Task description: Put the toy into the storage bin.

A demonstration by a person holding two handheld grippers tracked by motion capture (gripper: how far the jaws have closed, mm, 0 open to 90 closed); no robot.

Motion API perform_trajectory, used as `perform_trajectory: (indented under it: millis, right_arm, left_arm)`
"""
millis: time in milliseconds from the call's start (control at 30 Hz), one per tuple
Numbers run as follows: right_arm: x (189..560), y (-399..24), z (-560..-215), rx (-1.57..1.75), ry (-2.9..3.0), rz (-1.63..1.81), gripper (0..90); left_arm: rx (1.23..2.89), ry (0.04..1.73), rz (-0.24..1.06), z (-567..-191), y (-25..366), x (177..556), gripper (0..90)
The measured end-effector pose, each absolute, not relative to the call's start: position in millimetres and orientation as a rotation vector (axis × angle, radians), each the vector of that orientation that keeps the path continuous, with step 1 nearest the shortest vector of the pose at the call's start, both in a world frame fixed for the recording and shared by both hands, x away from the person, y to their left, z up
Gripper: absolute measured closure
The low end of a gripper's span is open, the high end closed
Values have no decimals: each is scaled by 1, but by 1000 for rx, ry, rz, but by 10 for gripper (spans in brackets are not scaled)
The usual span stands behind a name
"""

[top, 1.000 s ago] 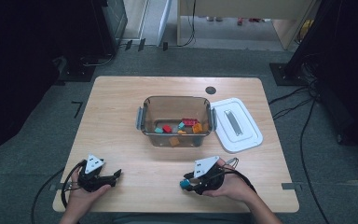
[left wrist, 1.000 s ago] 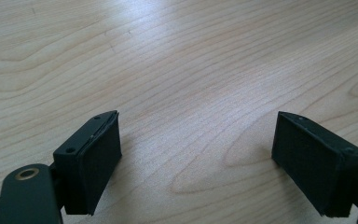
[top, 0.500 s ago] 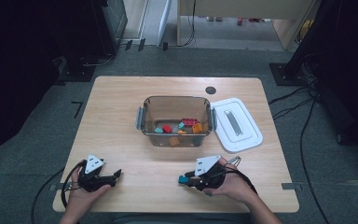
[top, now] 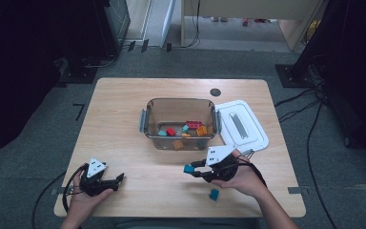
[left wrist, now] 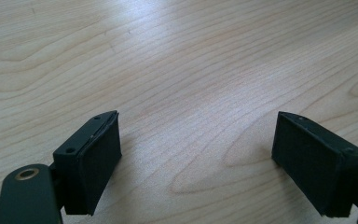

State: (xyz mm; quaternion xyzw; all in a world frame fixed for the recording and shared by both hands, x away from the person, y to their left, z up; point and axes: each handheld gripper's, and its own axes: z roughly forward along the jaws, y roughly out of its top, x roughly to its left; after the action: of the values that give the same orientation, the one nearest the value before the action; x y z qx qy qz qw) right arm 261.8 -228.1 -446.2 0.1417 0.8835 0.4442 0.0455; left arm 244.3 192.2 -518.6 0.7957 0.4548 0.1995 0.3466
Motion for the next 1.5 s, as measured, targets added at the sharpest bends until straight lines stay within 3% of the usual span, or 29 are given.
perform_trajectory:
  millis: [333,733,1133,1500]
  right_arm:
    - [278,-232,-411,512,2589,1417,676]
    - [323,-241,-377,781,2426,1432,676]
    - [359,-240,-385,977,2365,1321,676]
    - [370,-239,-397,1036,2376,1266,666]
  left_arm:
    - [2072,1173,514,-519,192,244,129]
    - [2074,1175,513,-519,192,244,113]
    - [2076,1179,512,-519,192,244,100]
    - [2076,1179,512,-519,192,244,100]
